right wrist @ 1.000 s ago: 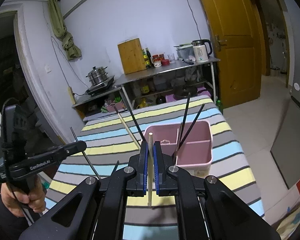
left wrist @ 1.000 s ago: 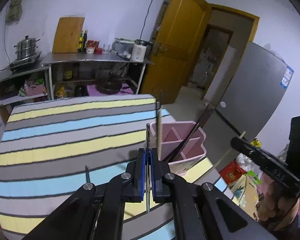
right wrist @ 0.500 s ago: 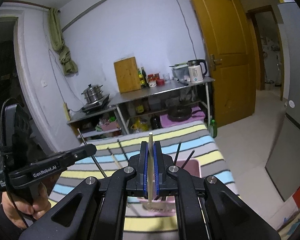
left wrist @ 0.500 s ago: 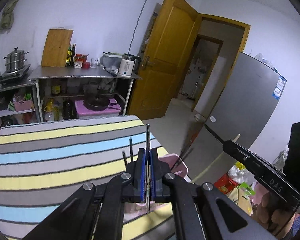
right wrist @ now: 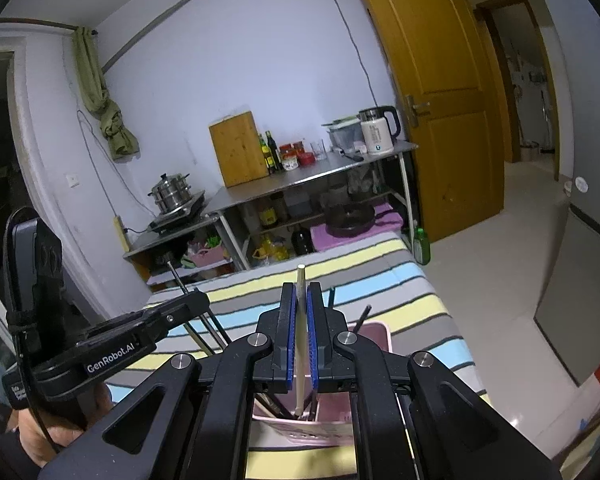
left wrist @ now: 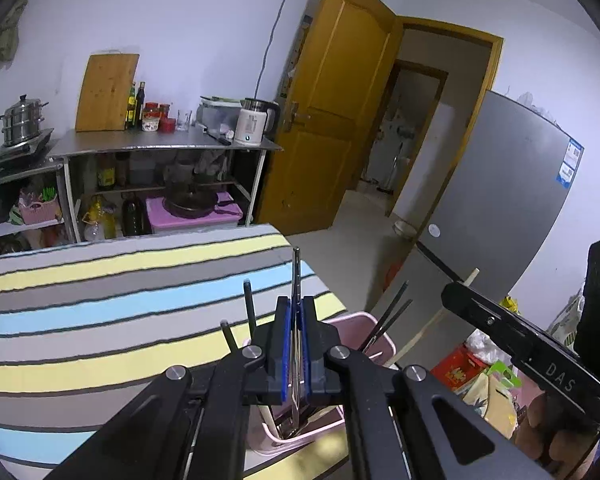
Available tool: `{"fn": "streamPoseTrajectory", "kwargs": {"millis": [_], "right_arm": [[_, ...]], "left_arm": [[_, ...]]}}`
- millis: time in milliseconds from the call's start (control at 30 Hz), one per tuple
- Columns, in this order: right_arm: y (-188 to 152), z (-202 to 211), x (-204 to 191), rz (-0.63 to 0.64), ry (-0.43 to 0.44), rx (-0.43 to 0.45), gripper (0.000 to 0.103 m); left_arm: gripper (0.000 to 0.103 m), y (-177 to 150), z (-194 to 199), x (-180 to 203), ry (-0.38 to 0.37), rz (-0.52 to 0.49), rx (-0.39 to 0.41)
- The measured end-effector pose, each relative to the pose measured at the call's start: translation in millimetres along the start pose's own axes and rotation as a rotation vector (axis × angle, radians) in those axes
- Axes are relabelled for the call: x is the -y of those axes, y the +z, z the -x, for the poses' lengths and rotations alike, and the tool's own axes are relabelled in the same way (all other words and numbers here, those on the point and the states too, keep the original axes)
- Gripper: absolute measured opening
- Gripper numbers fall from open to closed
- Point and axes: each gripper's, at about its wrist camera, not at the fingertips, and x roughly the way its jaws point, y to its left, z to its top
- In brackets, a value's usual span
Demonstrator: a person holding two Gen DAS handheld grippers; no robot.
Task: Organize utensils
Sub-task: 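Insert both chopsticks into the pink holder and open both tools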
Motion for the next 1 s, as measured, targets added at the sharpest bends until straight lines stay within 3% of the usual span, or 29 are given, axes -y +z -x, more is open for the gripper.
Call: {"fn": "streamPoseTrajectory", "kwargs": {"millis": [533,1000], "right_arm": [[-35.2,-35.9,9.9,-0.004,-0.008,-0.124,0.005],[-32.3,-17.5,4.2,0.010,-0.016,-0.102,0.014]], "left_arm": [[0.005,-34.7,-23.4,-6.0,0.006,-0.029,-0.075],[0.005,-34.2,22.8,-7.8,0.022,-0.019,-0.018]]}}
